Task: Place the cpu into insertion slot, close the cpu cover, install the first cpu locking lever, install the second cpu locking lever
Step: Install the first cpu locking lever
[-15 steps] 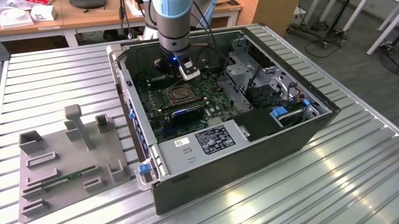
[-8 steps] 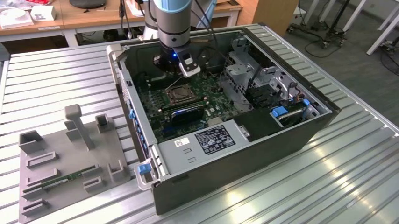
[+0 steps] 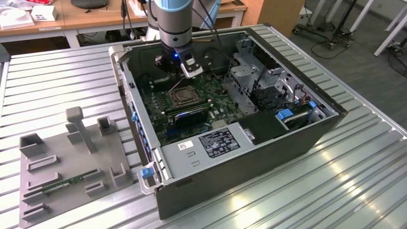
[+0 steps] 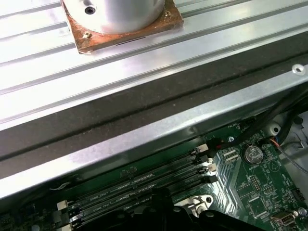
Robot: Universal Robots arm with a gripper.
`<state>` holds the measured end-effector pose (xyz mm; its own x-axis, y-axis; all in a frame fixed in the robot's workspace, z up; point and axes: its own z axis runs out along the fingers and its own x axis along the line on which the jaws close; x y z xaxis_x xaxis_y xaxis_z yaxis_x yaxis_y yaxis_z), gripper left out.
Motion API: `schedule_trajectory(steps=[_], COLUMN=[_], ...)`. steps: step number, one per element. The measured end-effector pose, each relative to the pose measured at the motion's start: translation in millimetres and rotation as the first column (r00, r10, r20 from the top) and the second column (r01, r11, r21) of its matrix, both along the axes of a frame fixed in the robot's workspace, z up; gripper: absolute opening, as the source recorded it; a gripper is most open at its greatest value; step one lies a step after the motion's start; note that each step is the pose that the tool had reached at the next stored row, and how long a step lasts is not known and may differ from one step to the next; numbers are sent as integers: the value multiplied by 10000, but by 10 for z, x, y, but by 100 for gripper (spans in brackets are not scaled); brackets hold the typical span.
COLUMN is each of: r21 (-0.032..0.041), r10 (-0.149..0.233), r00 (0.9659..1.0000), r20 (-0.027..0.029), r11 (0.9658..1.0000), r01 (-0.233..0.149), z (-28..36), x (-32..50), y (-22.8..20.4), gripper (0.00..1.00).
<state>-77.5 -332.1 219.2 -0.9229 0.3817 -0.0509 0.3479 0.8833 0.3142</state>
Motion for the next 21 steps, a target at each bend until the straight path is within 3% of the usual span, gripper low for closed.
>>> schedule_trajectory(steps=[4, 11, 16, 21], r21=[-1, 3, 0, 25], r10=[0, 0, 0, 0], r00=[10000, 10000, 10000, 10000], r20=[-1, 2, 7, 14], r11=[10000, 10000, 10000, 10000], r01=[0, 0, 0, 0], z=[5, 66, 68, 67], x=[-1, -1, -1, -3], y=[-1, -1, -41, -51], gripper=[11, 11, 11, 11])
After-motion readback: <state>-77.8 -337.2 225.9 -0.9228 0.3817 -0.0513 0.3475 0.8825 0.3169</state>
